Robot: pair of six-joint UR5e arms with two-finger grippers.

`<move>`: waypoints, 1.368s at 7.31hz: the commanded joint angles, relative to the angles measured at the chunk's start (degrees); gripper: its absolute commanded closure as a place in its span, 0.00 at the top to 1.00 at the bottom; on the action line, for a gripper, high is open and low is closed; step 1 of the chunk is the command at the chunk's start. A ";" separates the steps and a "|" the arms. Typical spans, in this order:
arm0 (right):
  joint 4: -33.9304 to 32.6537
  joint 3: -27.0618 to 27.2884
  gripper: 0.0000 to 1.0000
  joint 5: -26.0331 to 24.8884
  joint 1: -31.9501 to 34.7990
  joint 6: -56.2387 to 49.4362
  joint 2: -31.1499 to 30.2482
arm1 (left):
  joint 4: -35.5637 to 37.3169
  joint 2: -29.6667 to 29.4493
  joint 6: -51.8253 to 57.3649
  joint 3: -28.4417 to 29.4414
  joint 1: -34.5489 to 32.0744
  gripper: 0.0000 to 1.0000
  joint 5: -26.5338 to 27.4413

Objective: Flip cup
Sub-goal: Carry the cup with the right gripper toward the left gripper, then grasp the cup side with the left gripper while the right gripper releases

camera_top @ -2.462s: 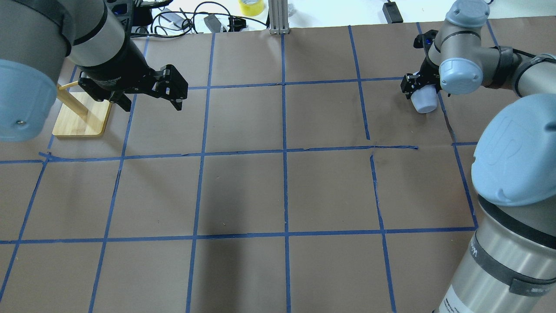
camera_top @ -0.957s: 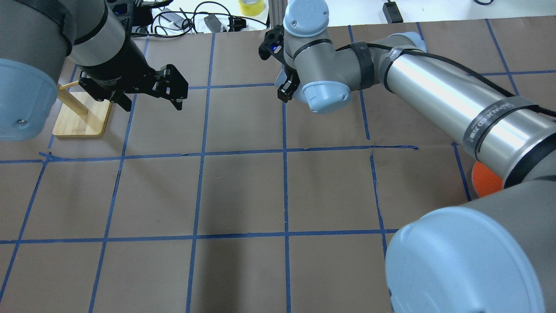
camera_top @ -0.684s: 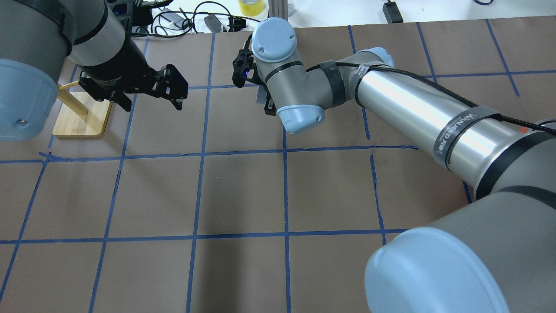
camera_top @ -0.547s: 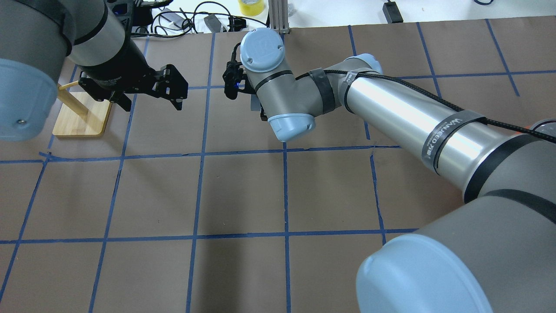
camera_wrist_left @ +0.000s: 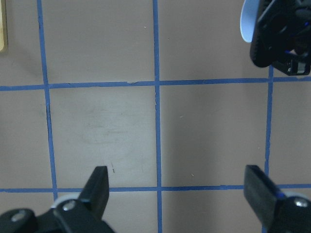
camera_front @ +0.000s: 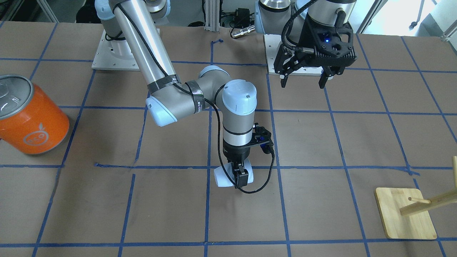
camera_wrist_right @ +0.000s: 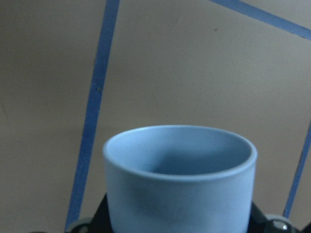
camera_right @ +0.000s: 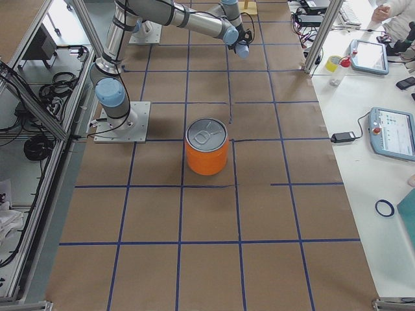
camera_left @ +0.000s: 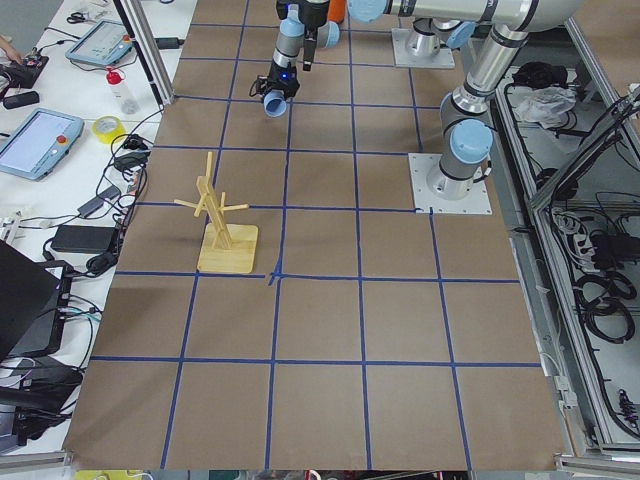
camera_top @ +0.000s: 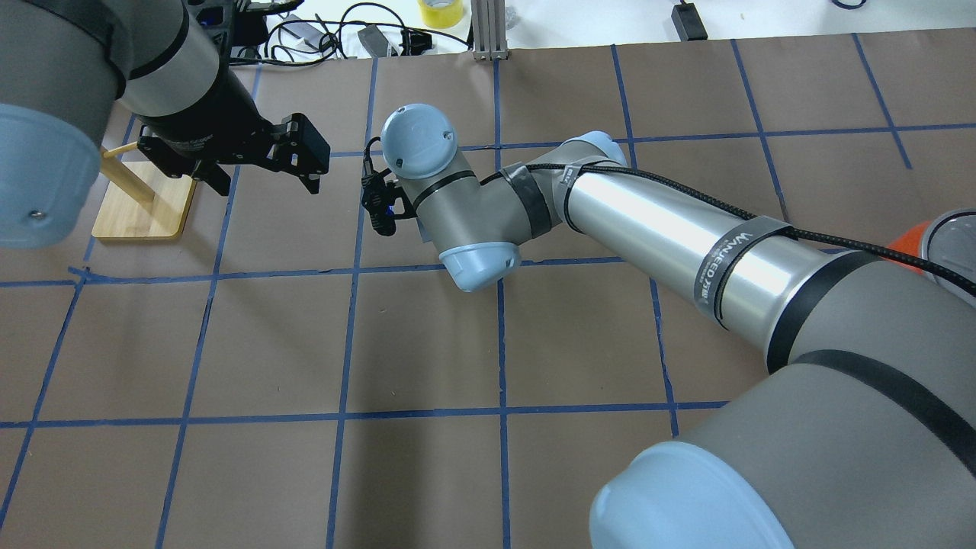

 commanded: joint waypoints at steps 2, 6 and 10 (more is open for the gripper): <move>0.01 1.23 0.22 0.55 1.26 2.75 0.69 | 0.00 -0.26 0.00 -0.35 0.00 1.00 -0.27; -0.08 1.23 0.42 0.72 2.14 3.81 1.31 | 0.70 -1.66 1.30 -0.53 9.45 1.00 -6.74; -2.53 1.14 1.00 0.72 2.14 4.95 2.10 | 0.78 -8.85 16.32 -1.49 24.94 1.00 -29.59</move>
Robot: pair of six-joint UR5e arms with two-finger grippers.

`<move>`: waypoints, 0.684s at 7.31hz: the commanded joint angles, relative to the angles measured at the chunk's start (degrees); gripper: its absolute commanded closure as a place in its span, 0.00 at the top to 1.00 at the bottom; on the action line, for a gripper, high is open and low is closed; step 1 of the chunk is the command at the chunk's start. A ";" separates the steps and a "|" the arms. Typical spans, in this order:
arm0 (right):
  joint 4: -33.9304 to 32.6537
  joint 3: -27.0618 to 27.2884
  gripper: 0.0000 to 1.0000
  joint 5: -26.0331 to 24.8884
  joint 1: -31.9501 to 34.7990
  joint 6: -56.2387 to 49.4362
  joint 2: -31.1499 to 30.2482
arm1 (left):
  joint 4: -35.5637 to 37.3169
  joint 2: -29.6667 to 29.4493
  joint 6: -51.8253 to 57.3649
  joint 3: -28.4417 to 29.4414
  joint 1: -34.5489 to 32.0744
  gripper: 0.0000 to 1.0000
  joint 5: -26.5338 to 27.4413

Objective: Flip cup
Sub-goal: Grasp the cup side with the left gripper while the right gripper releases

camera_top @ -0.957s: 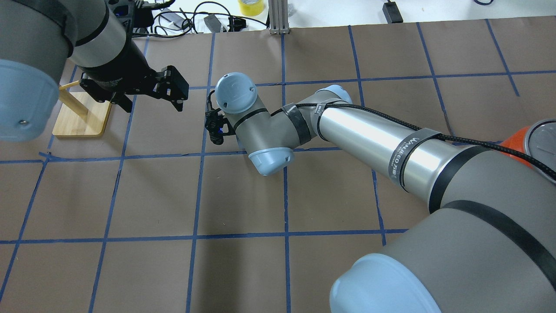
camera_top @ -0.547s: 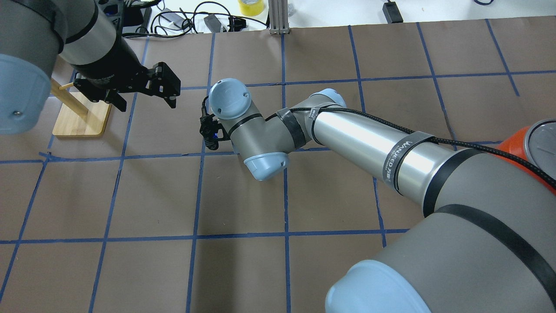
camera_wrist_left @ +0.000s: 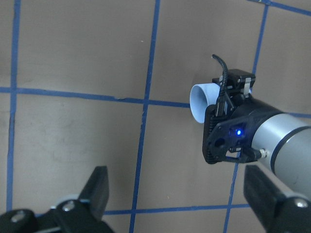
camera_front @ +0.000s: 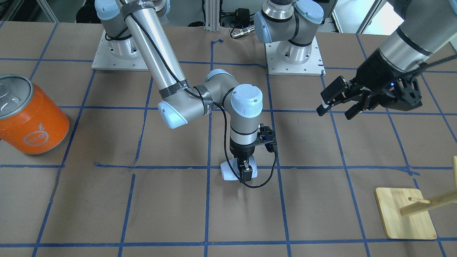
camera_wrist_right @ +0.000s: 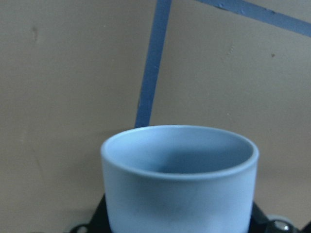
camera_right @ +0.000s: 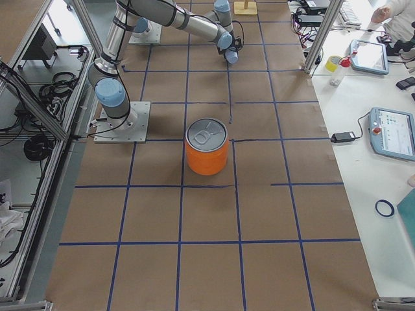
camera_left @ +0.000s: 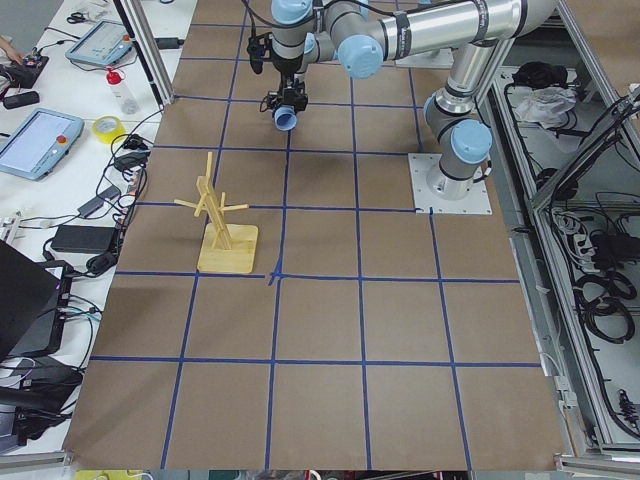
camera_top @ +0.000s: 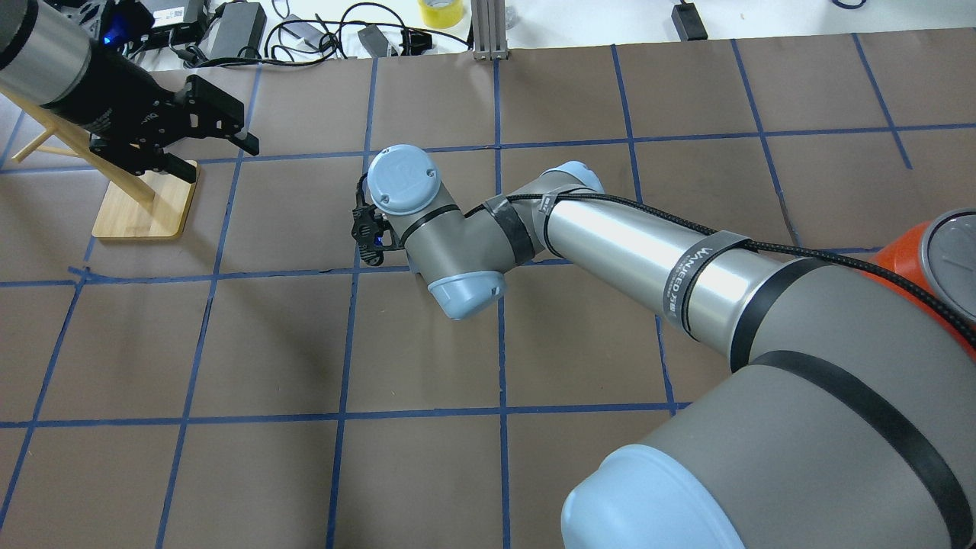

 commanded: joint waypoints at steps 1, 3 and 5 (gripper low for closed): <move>-1.13 -0.27 1.00 -0.08 0.00 0.35 -0.23 | 0.48 -5.48 7.45 -0.79 4.79 1.00 -5.81; -1.04 -1.32 1.00 -0.61 0.00 0.62 -1.36 | 0.74 -10.40 9.84 -2.19 5.59 1.00 -11.40; 0.53 -1.33 1.00 -0.79 0.00 7.01 -4.96 | 6.25 -13.75 13.01 -8.23 5.59 1.00 -19.38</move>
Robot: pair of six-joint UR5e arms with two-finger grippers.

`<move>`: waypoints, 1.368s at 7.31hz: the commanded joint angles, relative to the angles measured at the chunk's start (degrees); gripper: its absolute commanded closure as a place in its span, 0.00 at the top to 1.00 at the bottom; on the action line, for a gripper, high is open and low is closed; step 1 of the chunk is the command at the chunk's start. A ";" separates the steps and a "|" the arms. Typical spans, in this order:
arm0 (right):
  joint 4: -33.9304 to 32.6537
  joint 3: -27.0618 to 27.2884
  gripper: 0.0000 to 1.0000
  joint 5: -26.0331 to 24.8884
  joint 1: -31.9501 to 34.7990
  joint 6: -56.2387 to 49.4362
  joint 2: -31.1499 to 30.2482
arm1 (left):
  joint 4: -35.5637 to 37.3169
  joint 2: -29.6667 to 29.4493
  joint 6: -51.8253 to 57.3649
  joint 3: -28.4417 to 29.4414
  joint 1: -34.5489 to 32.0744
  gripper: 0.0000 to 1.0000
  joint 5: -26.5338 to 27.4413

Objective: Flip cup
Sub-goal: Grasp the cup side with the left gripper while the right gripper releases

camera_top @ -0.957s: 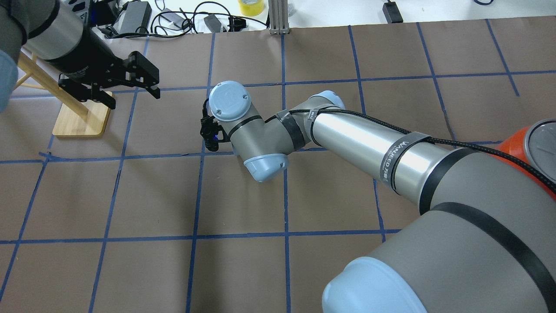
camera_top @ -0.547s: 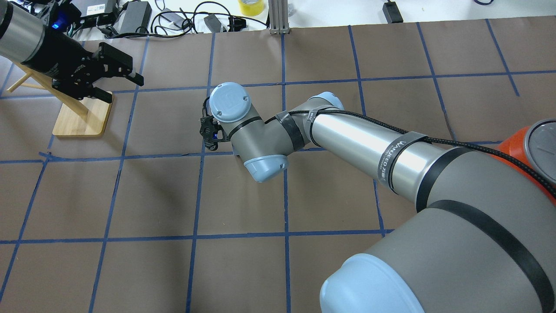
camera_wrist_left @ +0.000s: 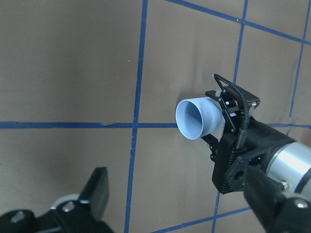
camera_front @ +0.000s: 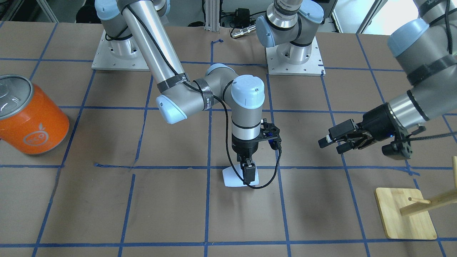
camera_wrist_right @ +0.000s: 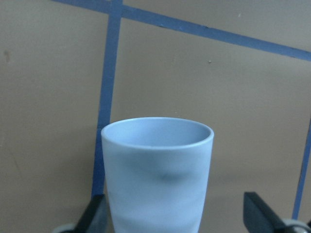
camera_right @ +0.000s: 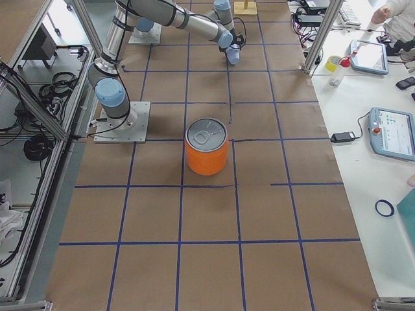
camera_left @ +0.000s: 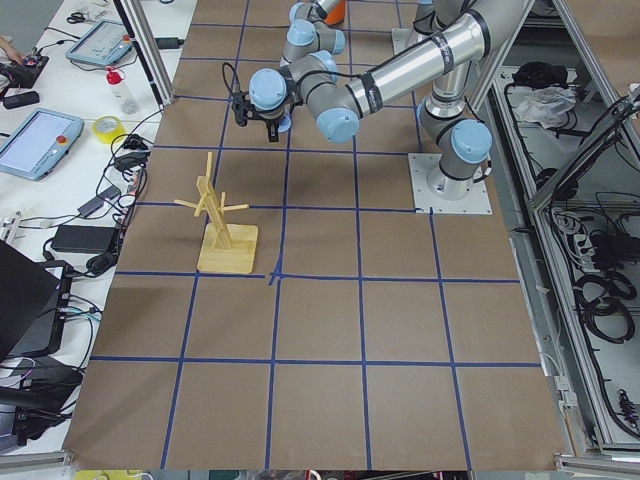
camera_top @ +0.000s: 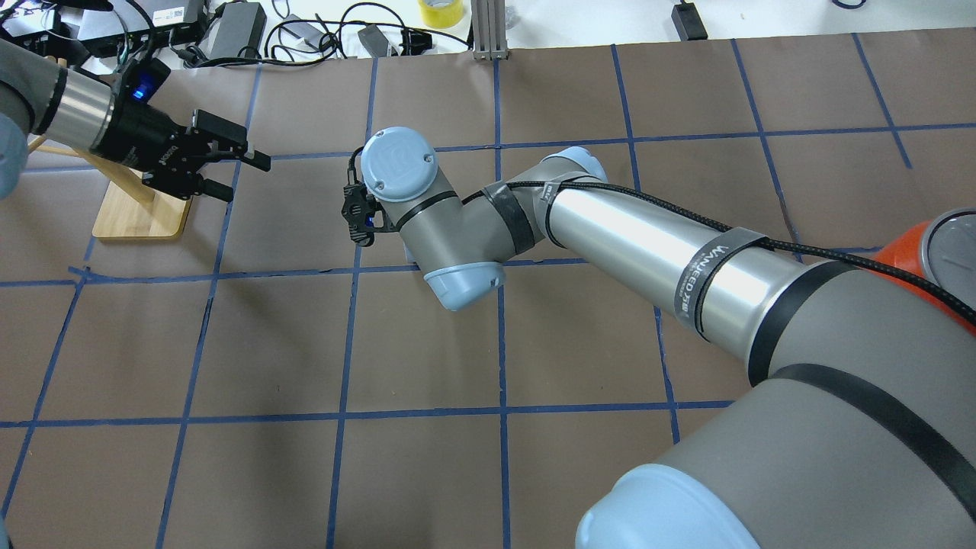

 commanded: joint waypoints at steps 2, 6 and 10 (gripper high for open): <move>5.25 -0.21 1.00 -0.16 -1.65 7.08 -8.47 | 7.99 -5.77 1.87 -7.07 -0.03 1.00 -11.51; 22.73 0.31 1.00 0.54 -15.25 41.81 -20.61 | 11.61 -13.78 7.32 -7.17 -8.25 1.00 -21.01; 45.57 0.32 1.00 4.67 -27.24 64.17 -27.92 | 11.35 -15.90 7.41 -7.43 -13.72 1.00 -20.92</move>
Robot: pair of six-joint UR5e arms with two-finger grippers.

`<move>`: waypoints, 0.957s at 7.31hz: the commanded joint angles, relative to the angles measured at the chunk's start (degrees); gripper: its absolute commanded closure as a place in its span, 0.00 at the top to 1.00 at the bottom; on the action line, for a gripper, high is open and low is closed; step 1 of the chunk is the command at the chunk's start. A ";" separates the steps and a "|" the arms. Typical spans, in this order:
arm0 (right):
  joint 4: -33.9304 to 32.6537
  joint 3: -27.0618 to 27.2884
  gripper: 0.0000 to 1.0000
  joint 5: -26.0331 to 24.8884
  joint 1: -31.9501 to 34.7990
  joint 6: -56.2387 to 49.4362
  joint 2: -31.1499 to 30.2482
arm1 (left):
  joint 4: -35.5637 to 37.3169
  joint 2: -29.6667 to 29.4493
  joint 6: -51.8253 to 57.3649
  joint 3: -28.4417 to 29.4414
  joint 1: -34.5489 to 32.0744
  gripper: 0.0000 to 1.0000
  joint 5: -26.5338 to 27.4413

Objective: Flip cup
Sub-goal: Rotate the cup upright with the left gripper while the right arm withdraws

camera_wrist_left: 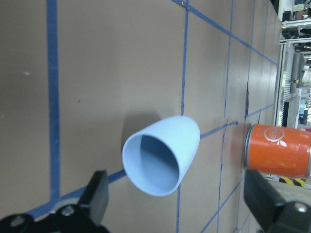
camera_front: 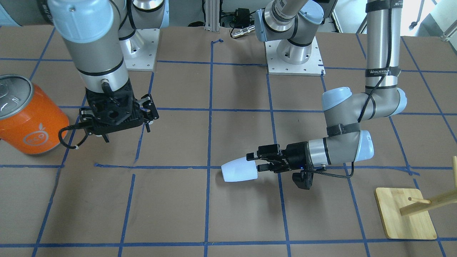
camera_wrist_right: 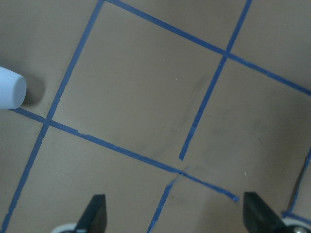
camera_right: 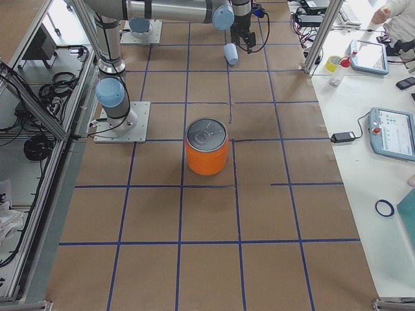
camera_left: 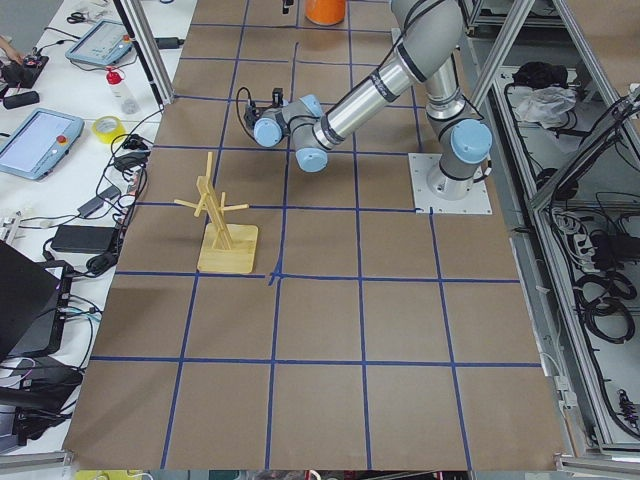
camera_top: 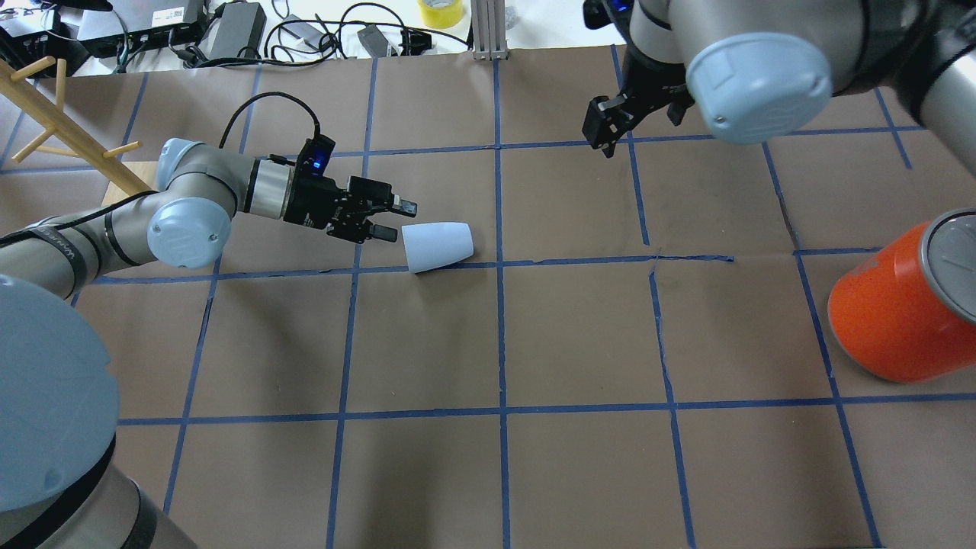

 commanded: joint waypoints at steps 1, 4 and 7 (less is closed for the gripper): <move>6.78 -0.11 1.00 0.63 -2.00 13.69 -2.32 | 0.29 -1.40 -0.20 0.03 -2.76 1.00 -0.58; 6.96 -0.11 1.00 1.51 -6.74 14.63 -2.24 | 3.54 -1.68 -1.50 0.47 -3.22 0.00 -0.58; 8.19 0.33 1.00 1.16 -6.75 15.24 -5.74 | 10.80 -0.01 -12.27 1.87 -3.21 0.00 -0.67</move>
